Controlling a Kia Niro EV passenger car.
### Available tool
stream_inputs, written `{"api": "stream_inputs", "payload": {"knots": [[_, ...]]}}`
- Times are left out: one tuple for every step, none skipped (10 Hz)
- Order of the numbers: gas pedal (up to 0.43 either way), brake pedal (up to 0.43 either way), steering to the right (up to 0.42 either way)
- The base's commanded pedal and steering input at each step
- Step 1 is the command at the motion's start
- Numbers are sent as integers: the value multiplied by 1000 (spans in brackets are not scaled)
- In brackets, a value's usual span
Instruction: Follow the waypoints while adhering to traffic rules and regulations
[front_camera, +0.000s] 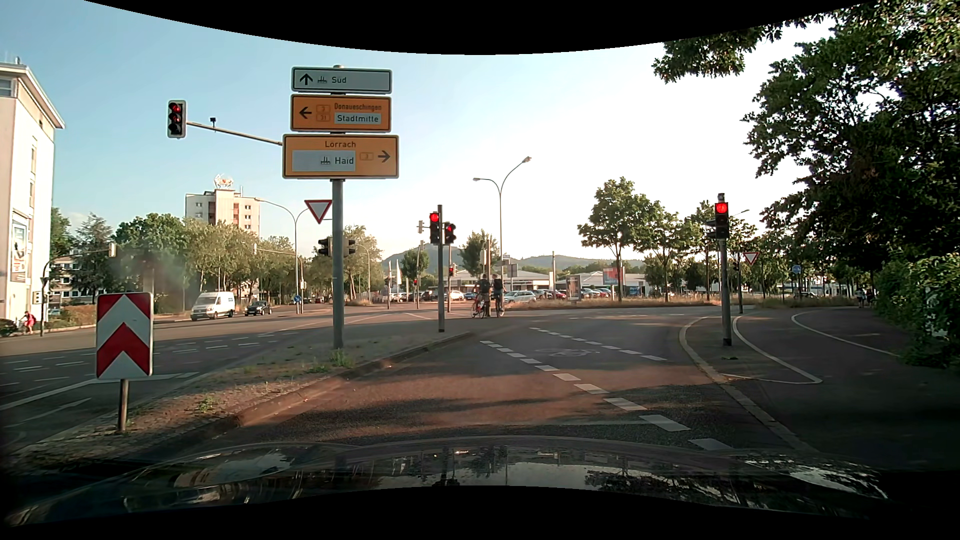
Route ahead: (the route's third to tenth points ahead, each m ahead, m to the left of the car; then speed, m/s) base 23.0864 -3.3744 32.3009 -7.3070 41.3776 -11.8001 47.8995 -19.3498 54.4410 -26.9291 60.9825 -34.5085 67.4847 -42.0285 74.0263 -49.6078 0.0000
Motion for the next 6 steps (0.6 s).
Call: {"api": "stream_inputs", "payload": {"knots": [[0,287,96],[0,293,96],[0,293,96],[0,293,96],[0,293,96],[0,293,96]]}}
